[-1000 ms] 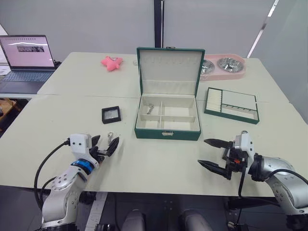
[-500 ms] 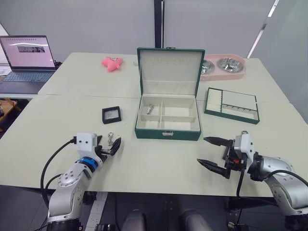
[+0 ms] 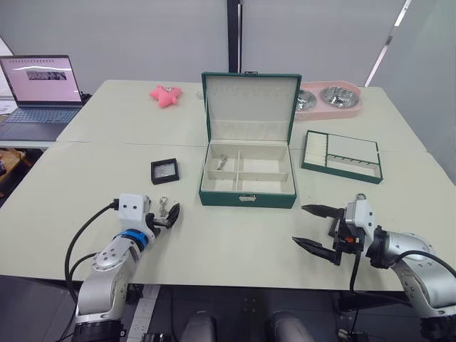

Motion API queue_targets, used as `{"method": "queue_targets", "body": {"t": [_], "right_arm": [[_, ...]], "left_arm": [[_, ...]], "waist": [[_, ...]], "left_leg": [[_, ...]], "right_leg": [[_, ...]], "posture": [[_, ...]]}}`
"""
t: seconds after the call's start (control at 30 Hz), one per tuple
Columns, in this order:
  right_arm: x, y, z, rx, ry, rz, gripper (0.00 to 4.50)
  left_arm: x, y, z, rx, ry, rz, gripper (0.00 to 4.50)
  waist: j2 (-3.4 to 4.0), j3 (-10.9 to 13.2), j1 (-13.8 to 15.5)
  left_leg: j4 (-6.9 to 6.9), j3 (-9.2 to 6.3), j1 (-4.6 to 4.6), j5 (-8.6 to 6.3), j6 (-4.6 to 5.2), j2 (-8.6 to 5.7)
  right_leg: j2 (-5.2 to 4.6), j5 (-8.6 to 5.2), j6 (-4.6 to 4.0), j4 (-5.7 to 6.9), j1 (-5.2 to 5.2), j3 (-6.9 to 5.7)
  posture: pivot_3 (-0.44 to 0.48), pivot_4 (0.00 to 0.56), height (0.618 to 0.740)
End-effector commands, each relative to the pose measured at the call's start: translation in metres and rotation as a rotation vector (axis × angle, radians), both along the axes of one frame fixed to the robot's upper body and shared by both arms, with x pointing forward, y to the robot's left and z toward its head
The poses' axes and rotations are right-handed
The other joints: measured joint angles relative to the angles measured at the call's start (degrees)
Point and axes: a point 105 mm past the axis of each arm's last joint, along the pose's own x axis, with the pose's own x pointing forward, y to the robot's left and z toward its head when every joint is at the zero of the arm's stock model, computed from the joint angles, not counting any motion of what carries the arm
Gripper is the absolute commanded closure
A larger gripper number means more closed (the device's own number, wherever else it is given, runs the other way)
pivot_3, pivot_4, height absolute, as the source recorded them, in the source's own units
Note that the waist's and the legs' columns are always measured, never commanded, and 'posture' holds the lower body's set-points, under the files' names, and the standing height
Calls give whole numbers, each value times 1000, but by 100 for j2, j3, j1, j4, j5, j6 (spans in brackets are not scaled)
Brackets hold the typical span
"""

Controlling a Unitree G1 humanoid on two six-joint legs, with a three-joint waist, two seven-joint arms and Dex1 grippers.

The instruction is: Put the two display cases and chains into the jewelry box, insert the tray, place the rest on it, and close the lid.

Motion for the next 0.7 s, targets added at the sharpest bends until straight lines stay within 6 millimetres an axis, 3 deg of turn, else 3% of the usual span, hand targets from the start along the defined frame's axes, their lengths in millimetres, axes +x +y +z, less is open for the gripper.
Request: {"method": "queue_targets", "body": {"t": [0.03, 0.13, 0.23, 0.67, 0.7], "right_arm": [[2, 1, 11, -1, -57, 13, 0], [3, 1, 12, 1, -58, 10, 0], [3, 1, 12, 1, -57, 8, 0], [5, 0, 14, -3, -61, 4, 0], [4, 1, 14, -1, -61, 6, 0]], "left_arm": [[-9, 6, -26, 7, 125, 32, 23], [-11, 11, -30, 18, 153, 54, 23], [-12, 15, -35, 34, 181, 71, 632], [-13, 14, -44, 53, 220, 61, 4467], [-13, 14, -44, 53, 220, 60, 4492]], "waist": [[7, -4, -1], [18, -13, -3], [22, -15, -16], [56, -48, -15], [57, -49, -15]], "left_leg": [[0, 0, 0, 0, 0, 0], [0, 2, 4, 0, 0, 0], [-2, 2, 8, 0, 0, 0], [-6, 4, 28, -1, 1, -2], [-6, 3, 28, -1, 1, -2]], "right_leg": [[0, 0, 0, 0, 0, 0], [0, 0, 0, -1, 3, 2], [0, 0, 0, -1, 5, 3], [0, -1, 1, -12, 28, 4], [0, -1, 1, -12, 29, 4]], "posture": [[0, 150, 740], [0, 150, 740], [0, 150, 740], [0, 150, 740], [0, 150, 740]]}}
